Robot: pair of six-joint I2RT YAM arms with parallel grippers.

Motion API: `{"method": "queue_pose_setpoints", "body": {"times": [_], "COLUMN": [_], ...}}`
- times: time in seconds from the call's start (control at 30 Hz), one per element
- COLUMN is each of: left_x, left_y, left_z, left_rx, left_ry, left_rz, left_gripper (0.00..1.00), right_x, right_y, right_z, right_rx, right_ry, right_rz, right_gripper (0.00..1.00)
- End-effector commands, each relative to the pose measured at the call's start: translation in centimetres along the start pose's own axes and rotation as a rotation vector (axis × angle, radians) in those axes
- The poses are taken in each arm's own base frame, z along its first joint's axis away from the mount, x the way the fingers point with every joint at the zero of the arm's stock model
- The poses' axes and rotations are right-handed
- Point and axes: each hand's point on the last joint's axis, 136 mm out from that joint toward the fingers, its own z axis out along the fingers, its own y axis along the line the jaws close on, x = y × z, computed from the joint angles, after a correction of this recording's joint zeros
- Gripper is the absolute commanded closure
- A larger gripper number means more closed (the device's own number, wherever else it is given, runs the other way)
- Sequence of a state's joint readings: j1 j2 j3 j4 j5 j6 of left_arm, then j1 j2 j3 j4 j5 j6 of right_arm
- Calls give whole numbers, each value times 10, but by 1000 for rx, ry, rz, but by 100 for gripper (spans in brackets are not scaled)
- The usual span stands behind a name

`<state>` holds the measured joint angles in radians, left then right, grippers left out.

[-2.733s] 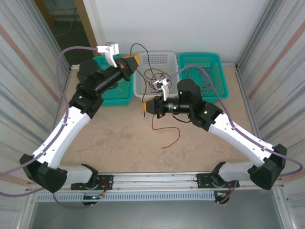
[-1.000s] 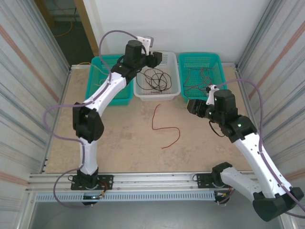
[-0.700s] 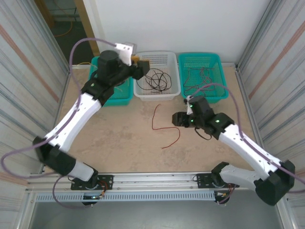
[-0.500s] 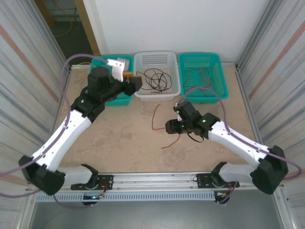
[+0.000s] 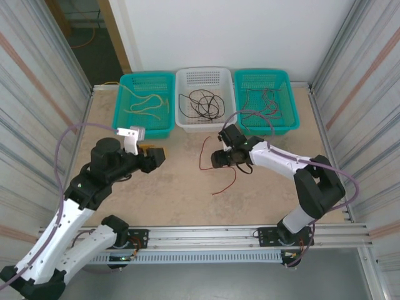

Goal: Untangle the cables

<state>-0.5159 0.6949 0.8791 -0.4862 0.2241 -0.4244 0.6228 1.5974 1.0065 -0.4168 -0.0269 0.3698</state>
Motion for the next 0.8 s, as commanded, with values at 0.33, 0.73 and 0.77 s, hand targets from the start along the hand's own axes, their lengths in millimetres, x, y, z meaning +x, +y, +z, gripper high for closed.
{"method": "queue_pose_setpoints", "body": {"times": [0.33, 0.73, 0.77], "left_x": [22, 26, 26], "left_y": [1, 5, 6], "left_z": [3, 20, 22], "left_rx": [38, 48, 45], "left_ry": [33, 46, 46], "left_rz": [-100, -130, -134], "left_gripper": [42, 43, 43], "right_x": [-13, 39, 44], "right_y": [-9, 6, 8], "right_z": [47, 35, 34], "right_rx": [-83, -74, -73], "right_ry": [3, 70, 78], "right_rz": [44, -4, -12], "right_gripper": [31, 31, 32]}}
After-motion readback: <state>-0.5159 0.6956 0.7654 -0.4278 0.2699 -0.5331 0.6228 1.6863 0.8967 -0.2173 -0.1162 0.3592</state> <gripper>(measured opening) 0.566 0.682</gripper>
